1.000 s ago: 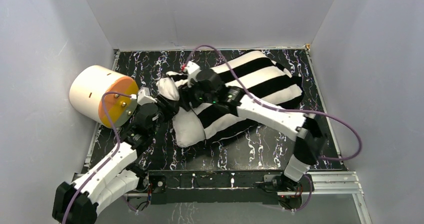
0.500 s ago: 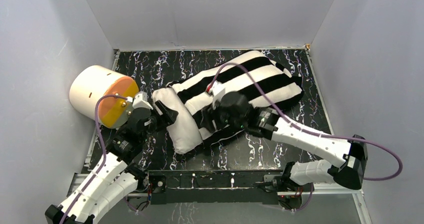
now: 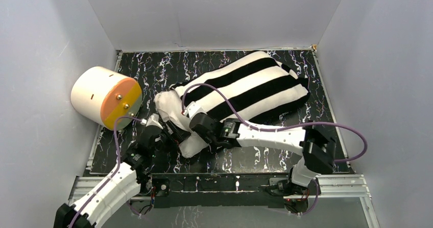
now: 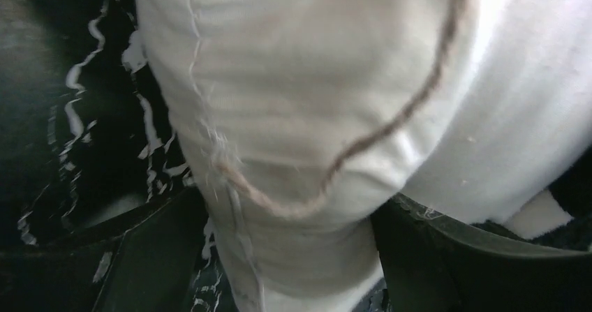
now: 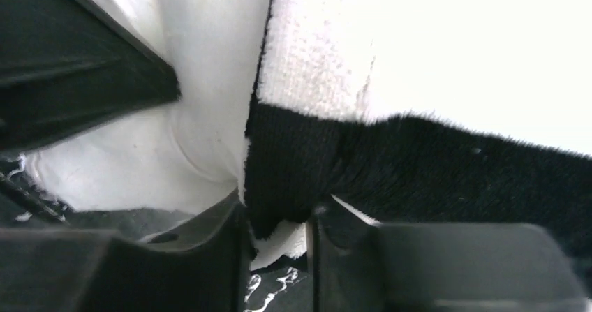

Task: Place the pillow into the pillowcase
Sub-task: Stuff the pillow into the pillowcase.

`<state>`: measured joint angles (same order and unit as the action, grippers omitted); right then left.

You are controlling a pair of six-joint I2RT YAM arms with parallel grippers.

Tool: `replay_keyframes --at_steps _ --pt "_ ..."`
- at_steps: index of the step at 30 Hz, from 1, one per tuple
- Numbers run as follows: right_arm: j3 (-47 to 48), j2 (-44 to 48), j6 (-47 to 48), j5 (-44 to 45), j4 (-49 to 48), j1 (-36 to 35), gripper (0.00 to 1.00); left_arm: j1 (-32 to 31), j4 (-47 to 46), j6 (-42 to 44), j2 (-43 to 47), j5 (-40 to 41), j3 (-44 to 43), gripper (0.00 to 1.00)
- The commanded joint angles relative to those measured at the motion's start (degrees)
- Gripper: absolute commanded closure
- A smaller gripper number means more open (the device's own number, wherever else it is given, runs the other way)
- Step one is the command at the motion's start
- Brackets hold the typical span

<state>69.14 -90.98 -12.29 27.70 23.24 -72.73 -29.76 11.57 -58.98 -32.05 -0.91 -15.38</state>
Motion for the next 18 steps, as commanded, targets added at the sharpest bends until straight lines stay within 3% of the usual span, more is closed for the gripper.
replay_keyframes --at_steps 1,2,4,8,12,18 --pt "7.52 -1.75 7.14 5.69 -4.78 0.22 0.81 -0.56 -29.44 -8.98 -7.48 -3.45 8.2 0.26" --pt "8.93 -1.66 9.07 3.23 -6.59 0.22 0.9 -0.62 -38.75 -11.46 -11.03 -1.55 9.88 0.39" --pt "13.14 -1.81 12.01 -6.03 -8.93 0.22 1.0 -0.82 -49.74 -13.05 -19.54 0.06 7.54 0.76" --pt "24.69 -6.89 12.21 -26.37 -6.13 -1.52 1.0 -2.15 -52.51 -10.29 -33.01 -1.4 -6.87 0.99" --pt "31.64 -12.0 11.59 -41.04 -5.89 -3.47 1.0 -4.0 -57.91 -12.58 -36.01 3.25 -8.18 1.0" --pt "33.55 -14.65 6.5 -51.12 -12.49 -3.69 1.0 -4.42 -58.06 -12.79 -35.18 7.16 -7.48 1.0"
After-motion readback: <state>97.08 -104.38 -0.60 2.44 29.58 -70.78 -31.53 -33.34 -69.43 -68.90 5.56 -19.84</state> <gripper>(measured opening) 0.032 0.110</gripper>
